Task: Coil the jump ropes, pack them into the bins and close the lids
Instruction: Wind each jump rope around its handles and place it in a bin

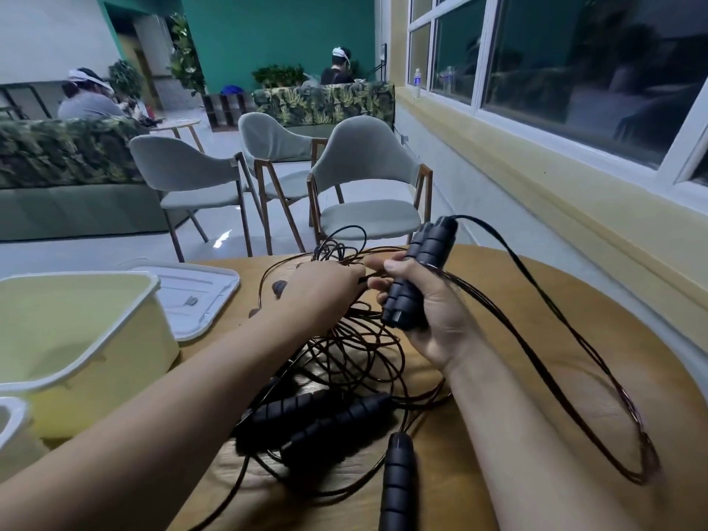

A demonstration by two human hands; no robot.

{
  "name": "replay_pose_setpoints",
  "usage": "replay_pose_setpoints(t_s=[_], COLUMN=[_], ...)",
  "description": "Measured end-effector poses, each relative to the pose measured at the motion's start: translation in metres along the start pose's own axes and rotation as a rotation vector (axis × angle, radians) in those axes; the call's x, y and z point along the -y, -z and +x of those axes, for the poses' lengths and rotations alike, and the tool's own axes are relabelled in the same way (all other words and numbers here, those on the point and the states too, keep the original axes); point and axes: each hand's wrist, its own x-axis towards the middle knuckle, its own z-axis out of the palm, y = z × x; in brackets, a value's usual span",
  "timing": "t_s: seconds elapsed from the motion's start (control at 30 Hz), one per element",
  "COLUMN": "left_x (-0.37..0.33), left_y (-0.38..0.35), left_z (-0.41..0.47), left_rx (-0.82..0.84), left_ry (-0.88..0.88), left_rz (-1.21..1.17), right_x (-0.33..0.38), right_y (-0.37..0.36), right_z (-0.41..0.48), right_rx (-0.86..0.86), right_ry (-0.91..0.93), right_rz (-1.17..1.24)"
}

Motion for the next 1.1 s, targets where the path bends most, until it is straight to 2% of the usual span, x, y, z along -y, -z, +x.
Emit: replay_pose_setpoints(t_s=[0.1,0.3,0.5,0.77,0.97,1.1], left_x=[-0.004,-0.003,0.022,0.061,0.051,0.041], left_y=[0.008,0.006,-0.001,-0.03,-0.03,-0.027], left_z=[-0.004,-0.002,0.001,0.002,0.013,0.016], left_rx=[0.056,-0.051,-0.133,-0.115,-0.068,-0.113], left_ry=[-0.016,0.024,0.06,0.149,0.127,0.121], left_rz=[0.015,-0.154,-0.224,-0.219,-0.1,-0.055], right_x=[-0.009,0.0,0.006,0.049,0.029,0.004], right_y=[0.001,-0.012,-0.03,-0.018,-0.004,-0.011], right_z=[0.007,0.032,0.04,0.045,0.047,0.046], right_rx=[-0.031,-0.099,-0.06,-0.039,-0.102,-0.005], right_ry=[-0.007,0.057,0.118,0.272,0.142,0.035], right_rz=[-0.06,0.024,0.062,0.159,0.108,-0.02])
